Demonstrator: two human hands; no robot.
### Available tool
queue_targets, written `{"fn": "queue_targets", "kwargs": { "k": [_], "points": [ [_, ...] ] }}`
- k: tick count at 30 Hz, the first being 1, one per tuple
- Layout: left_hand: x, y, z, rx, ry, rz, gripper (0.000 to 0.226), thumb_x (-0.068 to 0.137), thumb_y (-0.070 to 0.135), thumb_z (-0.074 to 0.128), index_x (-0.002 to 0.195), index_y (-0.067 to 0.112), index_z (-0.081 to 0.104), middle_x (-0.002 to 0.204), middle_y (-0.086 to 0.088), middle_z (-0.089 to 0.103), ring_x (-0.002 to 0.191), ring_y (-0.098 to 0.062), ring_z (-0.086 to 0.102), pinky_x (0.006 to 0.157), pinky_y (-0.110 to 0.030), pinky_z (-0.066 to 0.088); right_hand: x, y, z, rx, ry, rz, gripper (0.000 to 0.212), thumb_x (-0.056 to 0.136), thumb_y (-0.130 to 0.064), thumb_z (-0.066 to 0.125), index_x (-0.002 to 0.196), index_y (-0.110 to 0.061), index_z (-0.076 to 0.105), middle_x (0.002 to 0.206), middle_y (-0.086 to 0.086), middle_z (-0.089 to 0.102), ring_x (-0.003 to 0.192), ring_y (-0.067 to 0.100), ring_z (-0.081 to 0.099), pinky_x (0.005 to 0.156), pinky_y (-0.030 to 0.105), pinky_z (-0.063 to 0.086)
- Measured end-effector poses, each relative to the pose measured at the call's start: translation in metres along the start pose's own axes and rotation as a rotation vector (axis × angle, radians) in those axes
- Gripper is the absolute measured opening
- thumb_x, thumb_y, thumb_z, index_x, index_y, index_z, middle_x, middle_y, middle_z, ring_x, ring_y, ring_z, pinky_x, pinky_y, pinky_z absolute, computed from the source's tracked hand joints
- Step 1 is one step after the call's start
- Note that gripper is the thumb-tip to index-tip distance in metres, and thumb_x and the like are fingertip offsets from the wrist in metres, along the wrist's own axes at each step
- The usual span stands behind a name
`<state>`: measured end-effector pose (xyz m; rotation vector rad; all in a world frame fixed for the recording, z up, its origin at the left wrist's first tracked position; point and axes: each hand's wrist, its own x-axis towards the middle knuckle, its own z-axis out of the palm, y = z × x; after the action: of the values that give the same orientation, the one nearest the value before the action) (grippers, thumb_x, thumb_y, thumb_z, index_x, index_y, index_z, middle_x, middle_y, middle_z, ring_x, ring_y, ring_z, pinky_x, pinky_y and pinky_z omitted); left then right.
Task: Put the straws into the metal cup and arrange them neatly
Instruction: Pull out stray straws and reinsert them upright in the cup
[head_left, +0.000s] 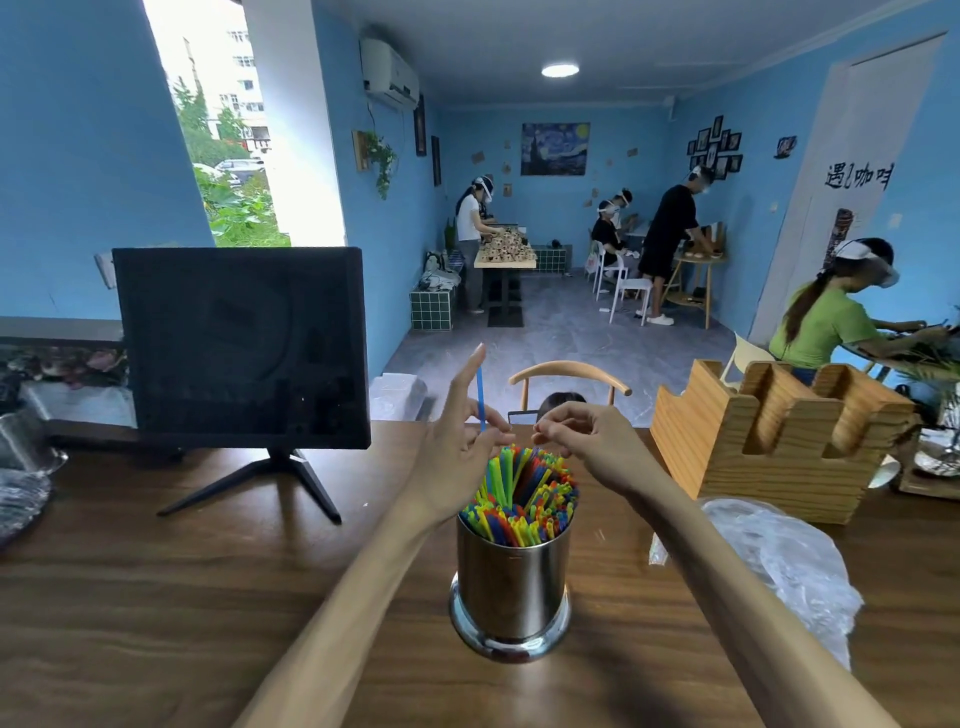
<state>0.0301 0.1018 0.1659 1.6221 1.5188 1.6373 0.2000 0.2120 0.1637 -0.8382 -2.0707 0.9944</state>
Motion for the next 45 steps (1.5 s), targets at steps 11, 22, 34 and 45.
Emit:
{"fn": "queue_targets", "kwargs": {
  "k": [11,22,34,45],
  "points": [
    [-0.014,-0.037,0.003,0.405,-0.011,-0.055,0.016,0.091,0.045,0.071,0.088,0.033,0.082,0.114,0.02,0.064,0.115,-0.004,0.053,0.099,-0.038,0.048,0.033,0.007,0.023,-0.19,-0.098,-0.014,0.021,0.097,-0.038,0.064,0.107,-0.023,0.074,0.1,-0.009,0.072,0.096,0.008,0.065,0.086,0.032,0.054],
    [-0.018,-0.041,-0.005,0.152,0.17,-0.129,0.012,0.098,0.035,0.065,0.104,0.03,0.073,0.108,0.013,0.071,0.103,-0.002,0.065,0.083,-0.016,0.049,0.046,0.002,0.035,-0.287,-0.207,0.045,0.02,0.093,-0.033,0.068,0.091,-0.017,0.079,0.085,-0.008,0.074,0.085,0.009,0.069,0.084,0.038,0.059],
    [-0.009,-0.041,-0.007,0.102,0.156,-0.186,0.023,0.101,0.036,0.058,0.117,0.025,0.07,0.109,0.013,0.07,0.105,-0.005,0.065,0.091,-0.026,0.056,0.043,-0.018,0.027,-0.169,-0.085,-0.007,0.022,0.103,-0.028,0.053,0.096,-0.012,0.066,0.095,0.009,0.073,0.093,0.029,0.066,0.087,0.046,0.052],
    [0.001,-0.041,-0.001,0.168,-0.02,-0.135,0.019,0.099,0.036,0.062,0.11,0.031,0.077,0.103,0.02,0.07,0.101,0.006,0.063,0.089,-0.017,0.05,0.018,-0.078,0.0,0.463,-0.148,-0.178,0.009,0.105,-0.011,0.049,0.098,-0.012,0.055,0.087,0.011,0.073,0.064,0.021,0.06,0.059,0.028,0.051]
  ]
}}
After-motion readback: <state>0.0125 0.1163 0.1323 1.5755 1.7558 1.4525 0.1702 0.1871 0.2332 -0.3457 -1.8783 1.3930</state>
